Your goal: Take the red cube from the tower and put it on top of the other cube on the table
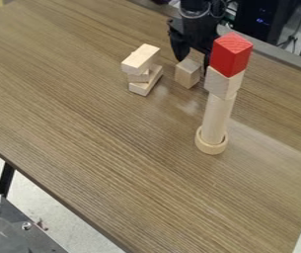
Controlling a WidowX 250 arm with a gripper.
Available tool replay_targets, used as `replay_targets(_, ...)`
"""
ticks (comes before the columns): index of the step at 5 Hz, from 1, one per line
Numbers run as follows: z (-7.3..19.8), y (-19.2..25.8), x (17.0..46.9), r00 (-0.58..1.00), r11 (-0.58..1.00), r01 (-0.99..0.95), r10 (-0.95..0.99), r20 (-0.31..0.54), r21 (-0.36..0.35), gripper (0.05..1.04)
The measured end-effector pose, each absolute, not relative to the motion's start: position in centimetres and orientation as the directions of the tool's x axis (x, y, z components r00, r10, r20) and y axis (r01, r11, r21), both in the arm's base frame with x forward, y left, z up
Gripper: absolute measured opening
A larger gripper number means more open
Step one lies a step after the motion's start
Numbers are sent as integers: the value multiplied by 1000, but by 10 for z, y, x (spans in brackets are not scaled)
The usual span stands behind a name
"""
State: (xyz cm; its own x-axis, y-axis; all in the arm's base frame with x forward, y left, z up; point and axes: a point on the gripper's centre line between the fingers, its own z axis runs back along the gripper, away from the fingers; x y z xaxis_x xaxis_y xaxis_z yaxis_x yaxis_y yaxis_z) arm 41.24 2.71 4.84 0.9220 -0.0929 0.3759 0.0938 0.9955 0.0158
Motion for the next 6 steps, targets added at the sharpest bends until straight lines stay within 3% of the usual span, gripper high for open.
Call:
replay_targets(1, 34, 26, 408, 935, 996, 92, -89, 342, 7, 997)
replay_targets(2, 45, 25, 411, 927, 997, 83, -77, 368, 0, 997)
replay_targets(4, 103, 22, 428, 859, 998, 59, -37, 510, -28, 997)
replay_targets(6, 194, 7, 423, 742, 995, 87, -33, 670, -47, 997)
